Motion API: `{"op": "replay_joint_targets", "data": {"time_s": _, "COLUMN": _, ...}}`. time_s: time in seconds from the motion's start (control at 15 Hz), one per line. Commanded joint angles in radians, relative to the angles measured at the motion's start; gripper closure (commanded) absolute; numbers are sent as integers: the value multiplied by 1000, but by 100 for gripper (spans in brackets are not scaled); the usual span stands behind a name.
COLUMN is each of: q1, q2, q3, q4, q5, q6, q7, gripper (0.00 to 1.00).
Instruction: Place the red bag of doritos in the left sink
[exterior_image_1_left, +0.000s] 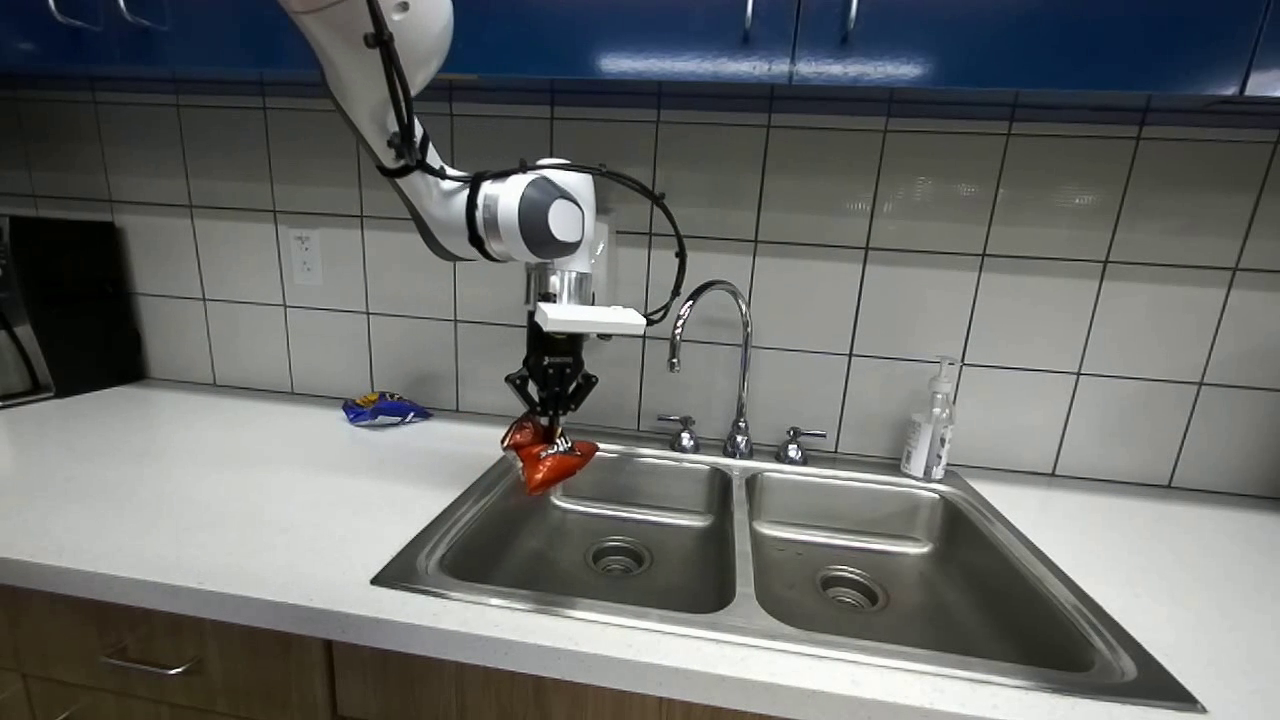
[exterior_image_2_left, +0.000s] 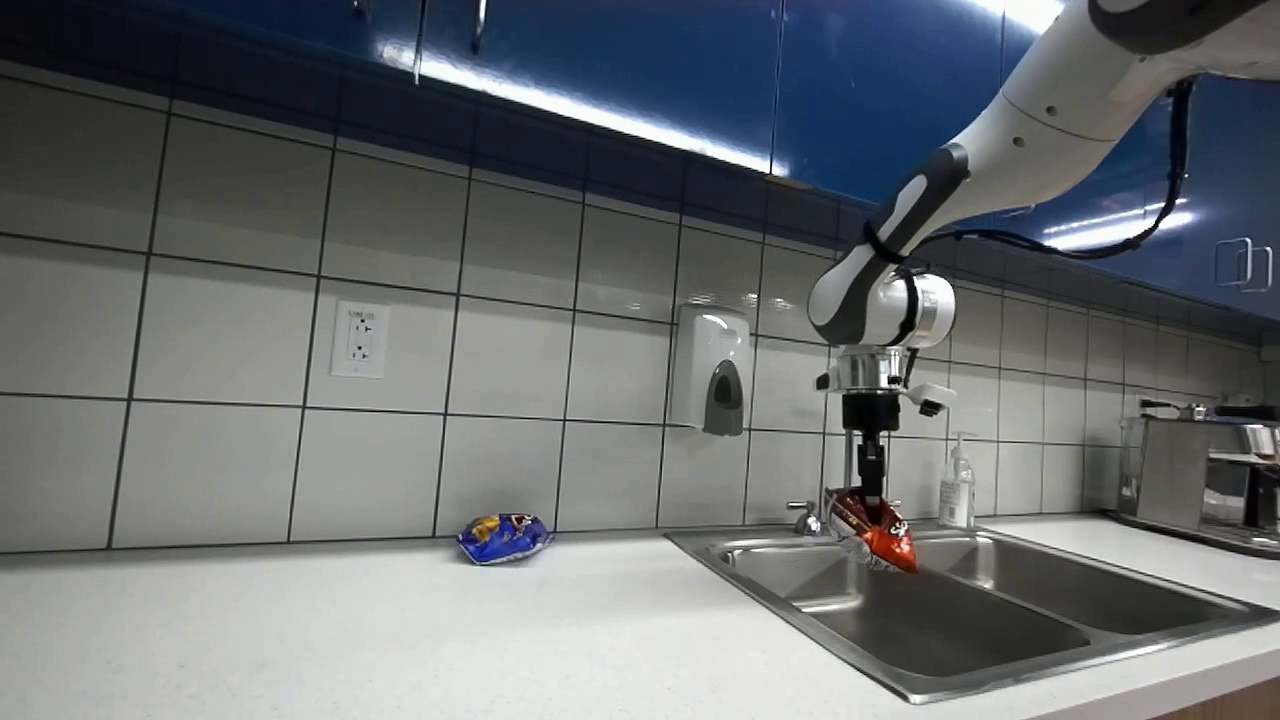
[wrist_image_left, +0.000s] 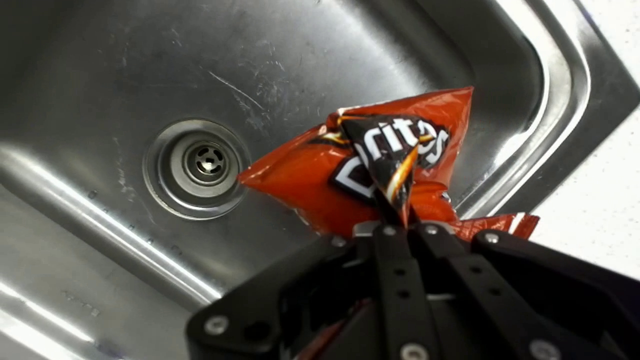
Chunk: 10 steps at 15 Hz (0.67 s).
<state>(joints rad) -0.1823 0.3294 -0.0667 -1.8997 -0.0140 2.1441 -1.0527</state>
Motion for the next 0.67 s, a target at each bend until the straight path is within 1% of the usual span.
{"op": "replay_joint_targets", "data": {"time_s": 0.0, "q1": -25, "q2": 99, "q3": 16, "q4": 111, "q5": 17, "q6": -34, "q7": -48, "gripper": 100}}
{"op": "replay_joint_targets", "data": {"time_s": 0.6, "q1": -55, "q2": 293, "q3": 29, "q4": 244, "q5": 4, "q6": -44, "q7": -62, "gripper": 100}}
